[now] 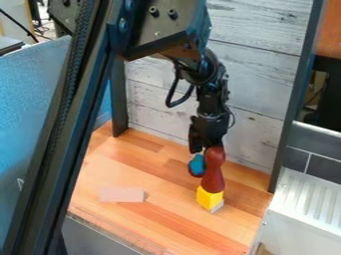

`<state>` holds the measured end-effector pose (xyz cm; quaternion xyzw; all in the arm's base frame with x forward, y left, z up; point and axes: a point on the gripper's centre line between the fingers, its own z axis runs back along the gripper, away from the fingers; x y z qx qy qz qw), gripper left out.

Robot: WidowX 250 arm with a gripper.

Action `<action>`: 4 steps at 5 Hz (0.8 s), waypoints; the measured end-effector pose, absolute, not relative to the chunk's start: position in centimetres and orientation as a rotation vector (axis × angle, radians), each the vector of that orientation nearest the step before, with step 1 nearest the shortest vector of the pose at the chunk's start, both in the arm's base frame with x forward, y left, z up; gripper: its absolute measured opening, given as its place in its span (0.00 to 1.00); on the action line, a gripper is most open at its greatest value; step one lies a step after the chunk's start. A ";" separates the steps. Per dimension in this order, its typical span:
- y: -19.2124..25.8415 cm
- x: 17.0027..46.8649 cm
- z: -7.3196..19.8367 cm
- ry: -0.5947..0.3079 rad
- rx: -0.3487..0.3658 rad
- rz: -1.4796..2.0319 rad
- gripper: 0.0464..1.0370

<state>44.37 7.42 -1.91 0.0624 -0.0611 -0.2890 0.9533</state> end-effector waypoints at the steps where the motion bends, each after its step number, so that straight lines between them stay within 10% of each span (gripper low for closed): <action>1: 7.3 44.1 0.1 -0.172 0.143 -0.583 0.97; 2: 7.8 43.8 5.6 -0.283 0.159 -0.538 0.97; 4: 10.4 38.5 12.4 -0.048 0.152 -0.157 0.96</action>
